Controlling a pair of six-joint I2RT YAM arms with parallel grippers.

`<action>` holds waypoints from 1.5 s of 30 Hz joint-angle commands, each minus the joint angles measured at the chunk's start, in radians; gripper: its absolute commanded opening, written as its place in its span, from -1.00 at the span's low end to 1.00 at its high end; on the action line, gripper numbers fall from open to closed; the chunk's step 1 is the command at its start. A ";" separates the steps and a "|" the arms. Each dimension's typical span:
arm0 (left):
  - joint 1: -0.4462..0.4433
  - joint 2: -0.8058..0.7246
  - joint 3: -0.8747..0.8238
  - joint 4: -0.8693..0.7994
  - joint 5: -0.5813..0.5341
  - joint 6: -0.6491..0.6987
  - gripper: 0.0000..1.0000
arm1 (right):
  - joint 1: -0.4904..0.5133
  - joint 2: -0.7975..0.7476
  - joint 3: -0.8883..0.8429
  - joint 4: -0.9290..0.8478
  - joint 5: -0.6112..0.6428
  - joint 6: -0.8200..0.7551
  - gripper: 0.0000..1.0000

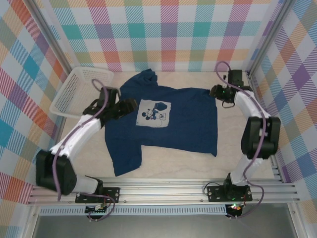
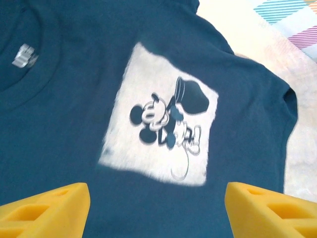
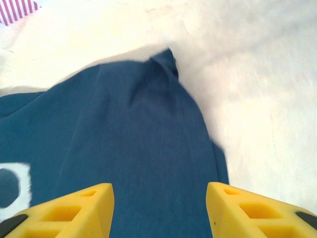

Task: Fold the inside-out t-shirt

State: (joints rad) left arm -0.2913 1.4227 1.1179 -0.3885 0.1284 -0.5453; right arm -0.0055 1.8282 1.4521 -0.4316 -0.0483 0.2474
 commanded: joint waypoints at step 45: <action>0.011 0.693 0.176 0.062 -0.051 0.155 0.45 | -0.051 0.728 0.936 -0.369 0.099 -0.136 -1.00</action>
State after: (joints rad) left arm -0.2916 2.0716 1.3804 -0.2096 0.0540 -0.3546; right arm -0.0219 2.5774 2.3692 -0.7742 0.0803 0.0441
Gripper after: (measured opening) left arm 0.728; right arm 0.048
